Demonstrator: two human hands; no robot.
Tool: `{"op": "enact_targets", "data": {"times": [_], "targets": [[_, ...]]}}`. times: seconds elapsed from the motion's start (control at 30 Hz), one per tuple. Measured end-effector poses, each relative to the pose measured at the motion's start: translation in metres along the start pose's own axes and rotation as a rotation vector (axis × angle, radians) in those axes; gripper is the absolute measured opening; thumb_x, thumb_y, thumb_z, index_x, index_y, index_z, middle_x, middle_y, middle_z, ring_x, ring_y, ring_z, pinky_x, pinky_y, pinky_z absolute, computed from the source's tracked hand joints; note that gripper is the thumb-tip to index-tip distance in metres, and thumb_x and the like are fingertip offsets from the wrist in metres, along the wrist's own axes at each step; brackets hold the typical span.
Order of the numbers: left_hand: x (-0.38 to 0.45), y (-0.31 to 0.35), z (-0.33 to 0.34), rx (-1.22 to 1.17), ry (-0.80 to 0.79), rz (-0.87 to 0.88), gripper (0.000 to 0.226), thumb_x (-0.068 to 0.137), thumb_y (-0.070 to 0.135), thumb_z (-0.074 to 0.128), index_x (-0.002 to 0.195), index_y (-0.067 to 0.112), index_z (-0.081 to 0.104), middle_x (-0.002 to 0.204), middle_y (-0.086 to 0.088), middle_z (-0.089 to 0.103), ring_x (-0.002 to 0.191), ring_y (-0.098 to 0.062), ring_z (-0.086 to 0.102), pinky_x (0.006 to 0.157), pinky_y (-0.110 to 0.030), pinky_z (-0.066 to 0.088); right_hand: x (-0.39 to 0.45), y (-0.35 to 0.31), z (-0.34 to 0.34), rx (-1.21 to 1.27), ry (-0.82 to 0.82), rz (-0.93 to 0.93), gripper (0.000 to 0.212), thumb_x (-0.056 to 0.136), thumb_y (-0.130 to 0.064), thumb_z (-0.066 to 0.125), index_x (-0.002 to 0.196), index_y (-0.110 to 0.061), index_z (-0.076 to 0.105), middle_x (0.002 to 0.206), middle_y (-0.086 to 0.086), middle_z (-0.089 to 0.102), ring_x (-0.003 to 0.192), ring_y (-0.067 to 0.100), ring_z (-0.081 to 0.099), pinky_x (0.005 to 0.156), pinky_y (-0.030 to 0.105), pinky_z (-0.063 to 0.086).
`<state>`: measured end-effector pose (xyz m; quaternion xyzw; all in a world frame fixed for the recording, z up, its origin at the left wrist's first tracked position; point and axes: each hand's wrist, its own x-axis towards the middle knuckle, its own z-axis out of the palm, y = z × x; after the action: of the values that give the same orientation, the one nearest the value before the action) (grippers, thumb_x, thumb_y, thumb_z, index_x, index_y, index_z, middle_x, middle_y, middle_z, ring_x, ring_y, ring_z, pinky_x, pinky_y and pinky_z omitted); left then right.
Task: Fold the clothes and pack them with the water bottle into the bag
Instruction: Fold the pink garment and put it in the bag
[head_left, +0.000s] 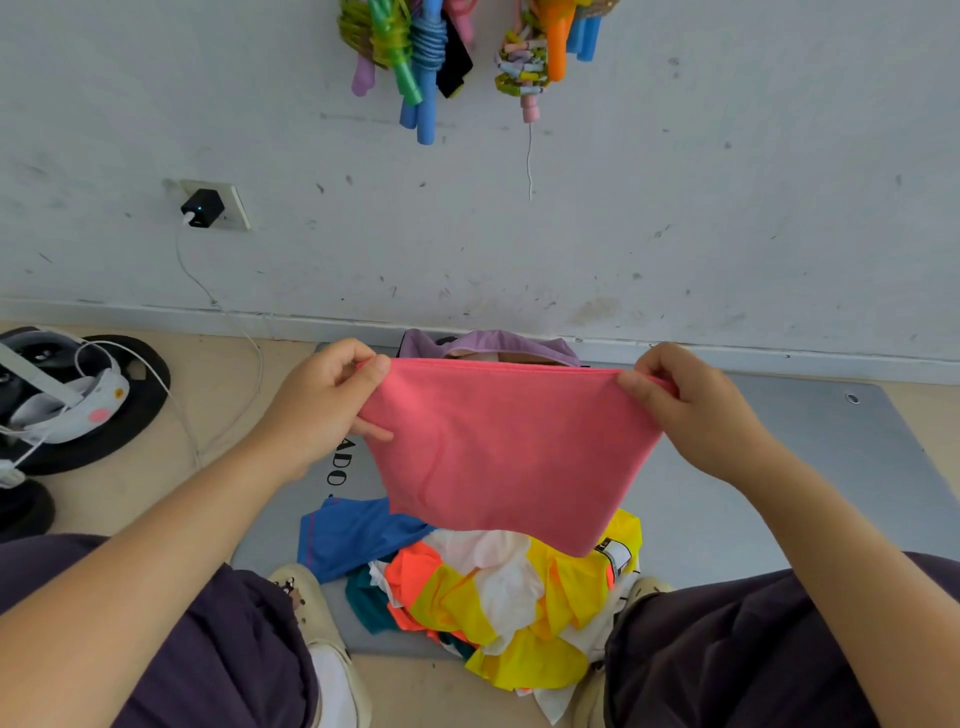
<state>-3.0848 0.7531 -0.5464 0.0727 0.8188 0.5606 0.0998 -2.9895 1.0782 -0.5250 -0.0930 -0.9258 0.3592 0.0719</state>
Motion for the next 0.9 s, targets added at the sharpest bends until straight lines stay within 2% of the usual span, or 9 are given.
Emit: {"op": "enact_targets", "data": {"times": [0.07,0.13,0.23,0.37,0.47,0.53,0.67,0.77,0.9], "targets": [[0.000,0.005,0.000,-0.028,0.052,0.007,0.019,0.098,0.026,0.058,0.091,0.008,0.062,0.090,-0.024,0.062,0.059,-0.025,0.069,0.060,-0.045,0.061,0.000,-0.001,-0.003,0.084,0.031,0.023,0.022,0.090,-0.029,0.068,0.075,-0.019,0.055,0.064,-0.005,0.049,0.053,0.001,0.042,0.049,0.010,0.035],[0.002,0.007,-0.002,-0.027,0.095,0.032,0.017,0.095,0.025,0.062,0.087,0.010,0.064,0.084,-0.024,0.066,0.049,-0.024,0.063,0.046,-0.032,0.057,0.000,-0.002,-0.005,0.160,0.029,0.061,0.018,0.089,-0.026,0.069,0.076,-0.017,0.059,0.068,0.002,0.057,0.059,0.003,0.046,0.058,0.023,0.045],[0.004,0.006,-0.005,0.010,0.120,0.064,0.017,0.094,0.027,0.064,0.077,0.022,0.065,0.059,0.000,0.061,0.039,-0.014,0.049,0.037,-0.022,0.039,-0.002,-0.005,-0.008,0.317,-0.068,0.120,0.010,0.094,-0.017,0.063,0.084,-0.013,0.064,0.075,0.009,0.062,0.069,0.018,0.052,0.069,0.043,0.050],[0.009,0.006,-0.012,0.003,0.178,0.060,0.016,0.091,0.034,0.066,0.078,0.025,0.066,0.053,0.011,0.056,0.044,-0.007,0.044,0.048,-0.023,0.034,-0.006,-0.011,-0.011,0.456,-0.137,0.142,0.011,0.093,-0.022,0.064,0.087,-0.012,0.065,0.064,0.009,0.058,0.054,0.020,0.050,0.055,0.034,0.044],[0.011,0.007,-0.012,-0.020,0.227,0.046,0.015,0.090,0.027,0.070,0.076,0.022,0.067,0.059,0.008,0.062,0.044,-0.014,0.054,0.054,-0.038,0.054,-0.007,-0.016,-0.011,0.496,-0.125,0.140,0.004,0.094,-0.015,0.062,0.095,-0.013,0.059,0.053,0.012,0.058,0.043,0.026,0.052,0.053,0.036,0.046],[0.009,0.010,-0.007,-0.047,0.200,0.024,0.012,0.087,0.022,0.073,0.075,0.019,0.070,0.068,0.002,0.065,0.054,-0.014,0.060,0.062,-0.045,0.060,-0.009,-0.021,-0.008,0.535,-0.184,0.128,0.005,0.096,-0.009,0.057,0.098,-0.013,0.058,0.056,0.015,0.061,0.047,0.029,0.059,0.055,0.036,0.049],[0.004,0.019,0.012,-0.169,0.062,-0.032,0.009,0.083,0.017,0.076,0.077,0.010,0.073,0.070,-0.004,0.066,0.064,-0.015,0.064,0.059,-0.028,0.059,-0.015,-0.031,0.004,0.580,-0.451,0.089,0.009,0.095,-0.003,0.056,0.098,-0.008,0.062,0.078,0.022,0.071,0.071,0.032,0.072,0.060,0.028,0.053],[-0.005,0.028,0.031,-0.231,-0.058,-0.067,0.009,0.084,0.013,0.075,0.082,0.005,0.073,0.072,-0.003,0.070,0.065,-0.018,0.070,0.065,-0.026,0.060,-0.020,-0.041,0.014,0.575,-0.619,0.046,0.023,0.090,0.001,0.064,0.110,-0.008,0.060,0.099,0.014,0.075,0.091,0.028,0.073,0.068,0.026,0.055],[-0.018,0.039,0.048,-0.318,-0.239,-0.104,0.007,0.086,0.008,0.070,0.090,0.004,0.073,0.085,-0.010,0.074,0.077,-0.019,0.073,0.075,-0.029,0.061,-0.026,-0.054,0.027,0.525,-0.562,-0.065,0.013,0.094,-0.002,0.060,0.105,-0.008,0.062,0.095,0.005,0.077,0.087,0.020,0.074,0.069,0.025,0.055]]}}
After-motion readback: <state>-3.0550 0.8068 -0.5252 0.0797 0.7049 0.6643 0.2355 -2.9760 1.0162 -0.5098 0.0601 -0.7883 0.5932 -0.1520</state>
